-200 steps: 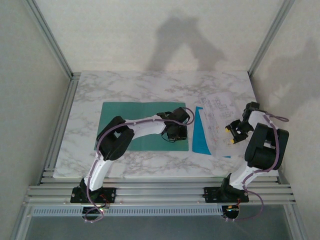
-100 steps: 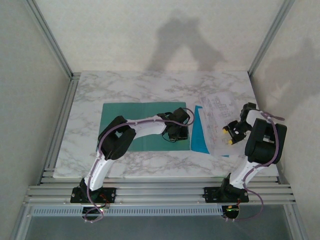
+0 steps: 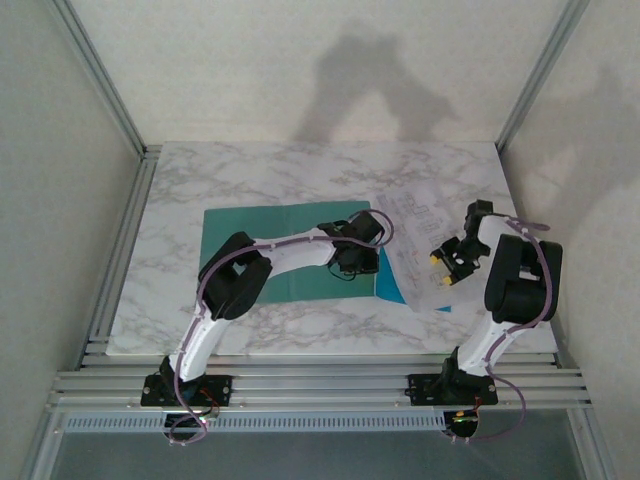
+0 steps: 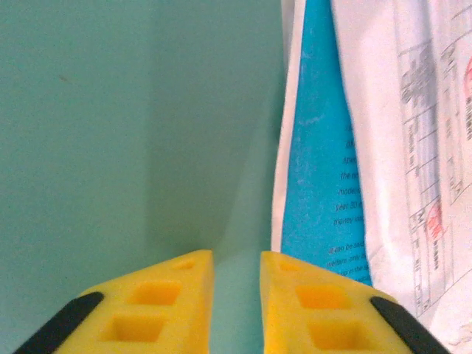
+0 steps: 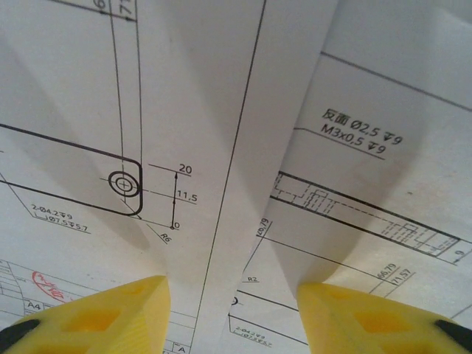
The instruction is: Put the files into the folder
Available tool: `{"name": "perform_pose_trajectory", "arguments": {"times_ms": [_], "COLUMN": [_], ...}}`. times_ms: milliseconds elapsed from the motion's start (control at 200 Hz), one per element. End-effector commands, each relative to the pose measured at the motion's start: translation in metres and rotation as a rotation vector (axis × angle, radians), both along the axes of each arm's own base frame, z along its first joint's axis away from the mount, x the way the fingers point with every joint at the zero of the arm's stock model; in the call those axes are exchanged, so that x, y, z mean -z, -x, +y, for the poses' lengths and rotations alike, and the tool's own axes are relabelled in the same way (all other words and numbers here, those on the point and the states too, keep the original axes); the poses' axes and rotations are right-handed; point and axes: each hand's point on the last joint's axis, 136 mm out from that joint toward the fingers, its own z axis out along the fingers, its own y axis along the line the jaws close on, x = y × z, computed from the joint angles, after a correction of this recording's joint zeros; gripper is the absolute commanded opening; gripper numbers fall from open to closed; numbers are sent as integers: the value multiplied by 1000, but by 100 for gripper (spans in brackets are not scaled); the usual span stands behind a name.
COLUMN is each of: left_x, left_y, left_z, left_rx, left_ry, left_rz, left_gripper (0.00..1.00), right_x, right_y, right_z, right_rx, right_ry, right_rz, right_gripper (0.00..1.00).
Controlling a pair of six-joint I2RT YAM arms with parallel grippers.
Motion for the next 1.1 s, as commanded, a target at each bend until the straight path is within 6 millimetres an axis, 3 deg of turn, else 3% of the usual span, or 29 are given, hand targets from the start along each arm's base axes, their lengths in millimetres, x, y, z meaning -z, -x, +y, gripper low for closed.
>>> {"name": "perform_pose_trajectory", "arguments": {"times_ms": [0,60,225,330,406,521,761,931,1096], "left_x": [-53,-52,-25,-7,6,18,35,36,35], "left_y": [-18,-19,-20,-19,-16,-12,-3,-4,-5], "left_z": [17,32,87,108,109,97,82,81,78], "left_rx": [-64,-93,-190,-204,-179,-114,-54,-49,-42], "left_ry": [-16,-43,-86,-113,-131,-134,-170,-176,-171], "left_rz": [-96,-83,-15,8,21,24,23,14,6], "left_gripper": [25,25,21,19,16,14,11,11,11], "right_x": [21,21,22,22,22,14,-34,-45,-33], "right_y": [12,11,9,8,8,3,-16,10,37], "right_z": [9,11,20,25,26,28,11,-2,6], "right_rx": [-6,-7,-21,-31,-28,-28,-11,47,61], "right_ry": [-12,-13,-20,-18,-19,-31,-1,11,-16], "right_rz": [74,76,75,76,76,55,-68,-64,-40], "right_gripper": [52,52,52,52,51,52,66,77,82]}}
